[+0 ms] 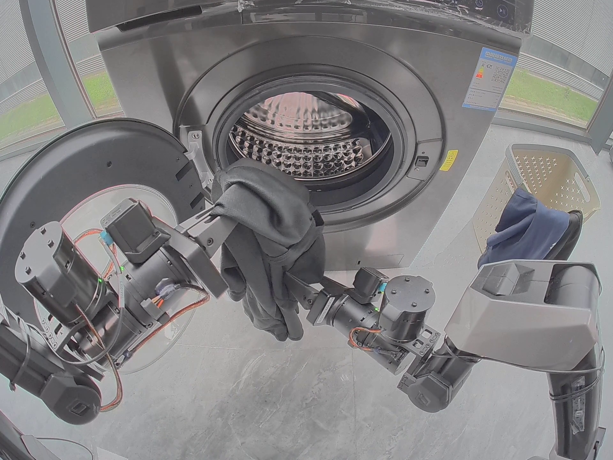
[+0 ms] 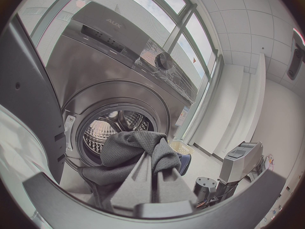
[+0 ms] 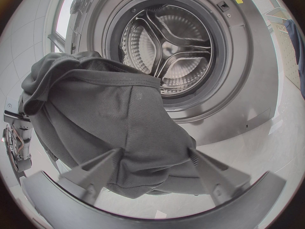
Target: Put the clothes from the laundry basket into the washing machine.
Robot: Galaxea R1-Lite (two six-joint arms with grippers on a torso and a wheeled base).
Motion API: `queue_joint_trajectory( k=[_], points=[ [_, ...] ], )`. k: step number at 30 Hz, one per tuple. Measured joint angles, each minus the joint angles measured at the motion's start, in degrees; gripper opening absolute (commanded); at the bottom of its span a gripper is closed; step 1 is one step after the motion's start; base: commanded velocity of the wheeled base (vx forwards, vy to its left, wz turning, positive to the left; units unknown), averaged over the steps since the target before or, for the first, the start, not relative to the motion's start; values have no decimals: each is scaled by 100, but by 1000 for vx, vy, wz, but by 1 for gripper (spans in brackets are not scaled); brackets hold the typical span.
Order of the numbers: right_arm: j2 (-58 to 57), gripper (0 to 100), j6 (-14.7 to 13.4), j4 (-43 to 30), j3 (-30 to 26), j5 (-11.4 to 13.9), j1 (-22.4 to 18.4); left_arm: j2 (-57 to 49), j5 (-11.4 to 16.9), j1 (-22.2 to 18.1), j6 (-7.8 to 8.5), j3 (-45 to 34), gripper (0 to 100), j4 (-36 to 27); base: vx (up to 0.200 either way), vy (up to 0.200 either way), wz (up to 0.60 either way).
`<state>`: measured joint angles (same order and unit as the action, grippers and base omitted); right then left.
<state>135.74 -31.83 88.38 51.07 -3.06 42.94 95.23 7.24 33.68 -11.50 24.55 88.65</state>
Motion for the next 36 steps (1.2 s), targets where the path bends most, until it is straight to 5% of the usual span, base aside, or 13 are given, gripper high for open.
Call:
queue_joint_trajectory(
  k=[13, 22, 23, 30, 36],
  points=[
    [-126, 0, 24, 0, -93, -27, -115, -2, -2, -17, 1, -9, 0, 2, 0, 0, 0],
    [-580, 0, 60, 0, -931, -24, -306, -2, -2, -34, -7, 28, 0, -2, 0, 0, 0],
    [-606, 100, 57, 0, -1039, -24, -324, -2, -2, -37, -11, 39, 0, 0, 0, 0, 0],
    [-666, 100, -96, -2, -1317, -13, -315, -11, -2, -39, -22, 85, 0, 2, 0, 0, 0],
    [-661, 100, -684, 0, -1303, 17, -234, -15, -7, -44, -27, 110, 0, 0, 0, 0, 0]
  ],
)
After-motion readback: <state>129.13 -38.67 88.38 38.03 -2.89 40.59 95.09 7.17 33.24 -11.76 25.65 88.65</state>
